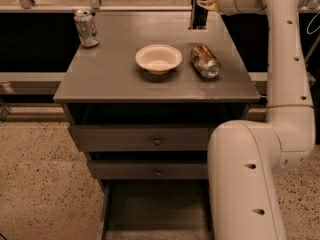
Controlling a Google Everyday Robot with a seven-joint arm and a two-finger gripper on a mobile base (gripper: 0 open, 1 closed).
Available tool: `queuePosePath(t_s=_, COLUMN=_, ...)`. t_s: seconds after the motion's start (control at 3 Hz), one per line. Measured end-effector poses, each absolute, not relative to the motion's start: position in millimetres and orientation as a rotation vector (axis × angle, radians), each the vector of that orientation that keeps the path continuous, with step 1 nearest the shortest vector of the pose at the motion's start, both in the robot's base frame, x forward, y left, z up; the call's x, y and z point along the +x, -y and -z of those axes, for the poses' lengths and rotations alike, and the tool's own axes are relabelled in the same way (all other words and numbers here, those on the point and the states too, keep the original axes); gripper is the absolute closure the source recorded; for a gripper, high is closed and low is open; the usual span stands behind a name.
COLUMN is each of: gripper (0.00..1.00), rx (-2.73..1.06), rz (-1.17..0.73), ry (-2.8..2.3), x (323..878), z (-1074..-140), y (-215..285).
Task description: Pick rxbar chocolate from bottom drawer and place on counter
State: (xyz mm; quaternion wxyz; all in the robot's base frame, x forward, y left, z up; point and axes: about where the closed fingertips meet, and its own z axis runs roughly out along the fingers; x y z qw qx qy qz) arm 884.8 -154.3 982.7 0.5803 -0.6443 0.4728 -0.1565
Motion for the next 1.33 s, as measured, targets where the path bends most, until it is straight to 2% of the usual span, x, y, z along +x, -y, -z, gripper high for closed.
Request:
queuePosePath(t_s=0.67, gripper=0.34, rx=-1.511, rz=0.351, ry=-1.105, x=888, z=-976, y=145)
queuePosePath(t_s=1.0, gripper=0.04, rx=-1.516, rz=0.343, ry=-1.104, x=890, z=-972, y=140)
queuePosePath(t_s=1.33, gripper=0.00, rx=-1.518, rz=0.341, ry=-1.104, x=891, z=-971, y=138)
